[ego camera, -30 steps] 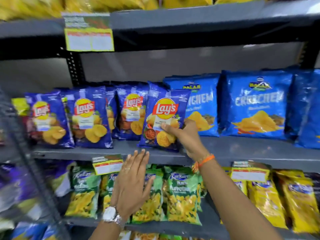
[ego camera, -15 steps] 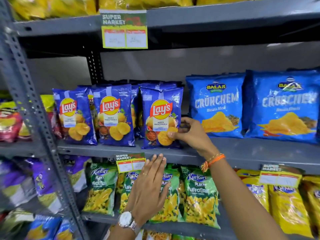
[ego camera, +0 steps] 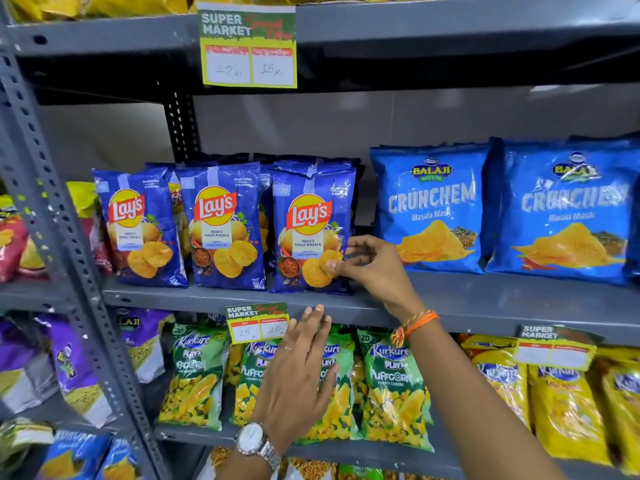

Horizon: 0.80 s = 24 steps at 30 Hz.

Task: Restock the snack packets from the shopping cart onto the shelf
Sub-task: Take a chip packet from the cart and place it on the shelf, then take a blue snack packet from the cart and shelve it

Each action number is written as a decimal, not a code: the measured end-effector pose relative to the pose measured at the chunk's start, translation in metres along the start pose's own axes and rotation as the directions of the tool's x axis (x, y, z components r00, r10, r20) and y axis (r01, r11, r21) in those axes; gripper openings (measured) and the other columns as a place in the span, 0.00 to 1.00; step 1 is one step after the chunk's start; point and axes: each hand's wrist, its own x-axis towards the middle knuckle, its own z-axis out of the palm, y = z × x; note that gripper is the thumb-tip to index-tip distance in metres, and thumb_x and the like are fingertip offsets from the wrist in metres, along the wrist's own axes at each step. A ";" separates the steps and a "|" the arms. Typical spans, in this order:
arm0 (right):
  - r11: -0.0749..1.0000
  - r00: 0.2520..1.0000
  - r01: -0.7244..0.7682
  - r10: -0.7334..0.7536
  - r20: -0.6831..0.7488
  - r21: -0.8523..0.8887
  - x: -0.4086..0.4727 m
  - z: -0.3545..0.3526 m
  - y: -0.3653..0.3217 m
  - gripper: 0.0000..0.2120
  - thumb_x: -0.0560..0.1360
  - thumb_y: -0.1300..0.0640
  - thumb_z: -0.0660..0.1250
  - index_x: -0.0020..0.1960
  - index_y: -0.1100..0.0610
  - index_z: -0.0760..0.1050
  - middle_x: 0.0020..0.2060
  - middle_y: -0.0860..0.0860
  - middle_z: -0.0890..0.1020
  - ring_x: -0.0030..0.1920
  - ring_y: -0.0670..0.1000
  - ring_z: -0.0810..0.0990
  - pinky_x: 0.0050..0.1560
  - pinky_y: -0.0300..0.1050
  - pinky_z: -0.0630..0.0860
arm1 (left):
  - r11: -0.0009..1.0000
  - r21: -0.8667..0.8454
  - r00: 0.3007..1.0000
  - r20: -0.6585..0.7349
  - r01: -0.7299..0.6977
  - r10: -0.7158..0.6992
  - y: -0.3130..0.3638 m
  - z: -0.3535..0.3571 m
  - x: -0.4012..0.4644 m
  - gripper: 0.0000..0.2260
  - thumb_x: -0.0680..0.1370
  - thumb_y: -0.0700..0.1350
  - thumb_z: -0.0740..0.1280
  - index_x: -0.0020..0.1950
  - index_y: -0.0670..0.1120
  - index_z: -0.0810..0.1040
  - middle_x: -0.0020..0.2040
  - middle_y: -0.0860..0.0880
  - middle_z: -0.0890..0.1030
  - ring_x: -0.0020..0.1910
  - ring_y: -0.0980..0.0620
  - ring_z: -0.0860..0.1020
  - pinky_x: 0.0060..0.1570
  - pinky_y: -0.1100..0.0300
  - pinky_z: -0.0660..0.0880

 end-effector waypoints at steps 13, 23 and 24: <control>0.998 0.939 0.041 -0.023 -0.343 0.046 -0.074 -0.164 0.005 0.11 0.71 0.64 0.77 0.52 0.57 0.81 0.45 0.56 0.85 0.45 0.49 0.83 0.54 0.51 0.82 | 0.928 -0.299 0.975 -0.080 -0.224 0.209 0.120 0.036 0.044 0.27 0.83 0.51 0.61 0.79 0.40 0.65 0.79 0.43 0.66 0.81 0.45 0.58 0.80 0.48 0.54; 0.988 0.656 -0.152 0.105 -0.747 0.005 -0.263 -0.348 0.065 0.08 0.69 0.61 0.75 0.48 0.56 0.81 0.40 0.53 0.85 0.40 0.46 0.83 0.43 0.37 0.79 | 0.662 -0.589 0.836 -0.044 -0.464 0.547 0.314 0.123 0.013 0.26 0.81 0.51 0.61 0.77 0.40 0.68 0.76 0.44 0.70 0.78 0.42 0.64 0.80 0.50 0.55; 0.982 0.617 -0.187 0.130 -0.776 0.015 -0.288 -0.365 0.078 0.08 0.70 0.63 0.75 0.47 0.56 0.81 0.39 0.54 0.84 0.38 0.44 0.82 0.42 0.35 0.79 | 0.632 -0.612 0.814 -0.035 -0.476 0.580 0.334 0.133 0.001 0.26 0.80 0.51 0.62 0.76 0.40 0.68 0.76 0.44 0.70 0.77 0.42 0.65 0.80 0.51 0.53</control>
